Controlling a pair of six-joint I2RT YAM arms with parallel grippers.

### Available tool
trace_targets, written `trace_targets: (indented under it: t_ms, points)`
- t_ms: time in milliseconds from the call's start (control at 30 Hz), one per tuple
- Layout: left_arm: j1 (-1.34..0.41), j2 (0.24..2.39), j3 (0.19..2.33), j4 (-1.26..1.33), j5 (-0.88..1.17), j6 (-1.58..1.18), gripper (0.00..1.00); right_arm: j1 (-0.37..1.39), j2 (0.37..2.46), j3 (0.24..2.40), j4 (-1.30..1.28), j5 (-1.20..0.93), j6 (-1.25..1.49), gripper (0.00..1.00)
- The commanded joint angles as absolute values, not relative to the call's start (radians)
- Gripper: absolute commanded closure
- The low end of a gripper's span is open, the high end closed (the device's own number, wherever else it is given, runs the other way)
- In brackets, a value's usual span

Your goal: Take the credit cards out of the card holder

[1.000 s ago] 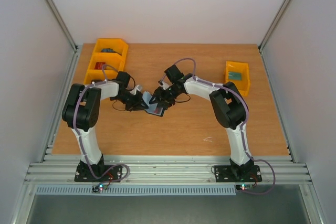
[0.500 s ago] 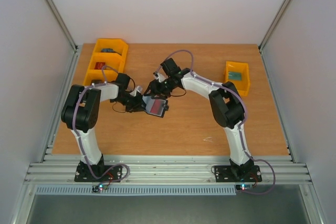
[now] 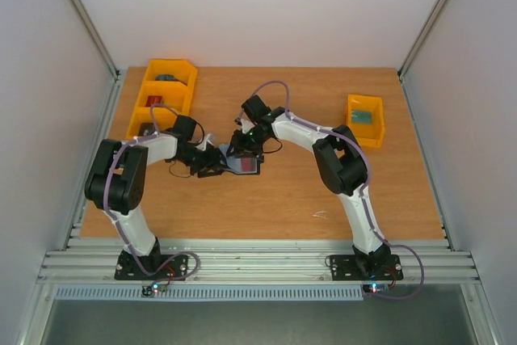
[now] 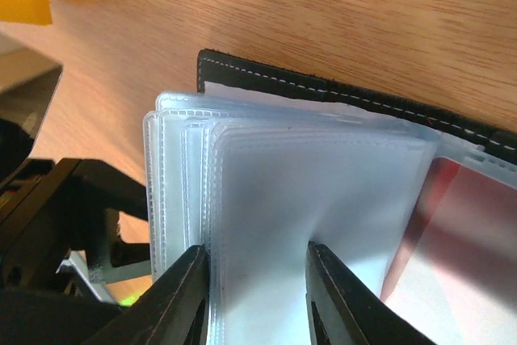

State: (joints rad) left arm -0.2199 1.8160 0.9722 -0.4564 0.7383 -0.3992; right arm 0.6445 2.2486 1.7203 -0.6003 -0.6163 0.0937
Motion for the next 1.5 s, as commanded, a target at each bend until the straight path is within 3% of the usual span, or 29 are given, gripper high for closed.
trace_targets:
  t_ms: [0,133,333,833,1133,1300,1467]
  points:
    - [-0.218,1.735,0.906,-0.386,0.692,-0.423,0.40,0.664,2.263,1.735,-0.643,-0.546,0.100,0.70]
    - [-0.190,1.698,0.884,-0.381,0.658,-0.439,0.33,0.668,2.264,1.760,-0.682,-0.531,0.086,0.72]
    - [-0.125,1.634,0.821,-0.319,0.658,-0.490,0.34,0.680,2.203,1.837,-0.810,-0.436,0.038,0.71]
    - [-0.121,1.655,0.807,-0.294,0.644,-0.495,0.34,0.641,2.163,1.801,-0.895,-0.340,0.025,0.68]
    - [-0.121,1.706,0.822,-0.297,0.654,-0.493,0.35,0.636,2.189,1.744,-0.748,-0.555,0.094,0.79]
    - [-0.123,1.708,0.823,-0.296,0.655,-0.486,0.35,0.630,2.191,1.728,-0.742,-0.574,0.101,0.99]
    - [-0.121,1.665,0.850,-0.326,0.636,-0.456,0.35,0.611,2.146,1.685,-0.716,-0.601,0.113,0.99]
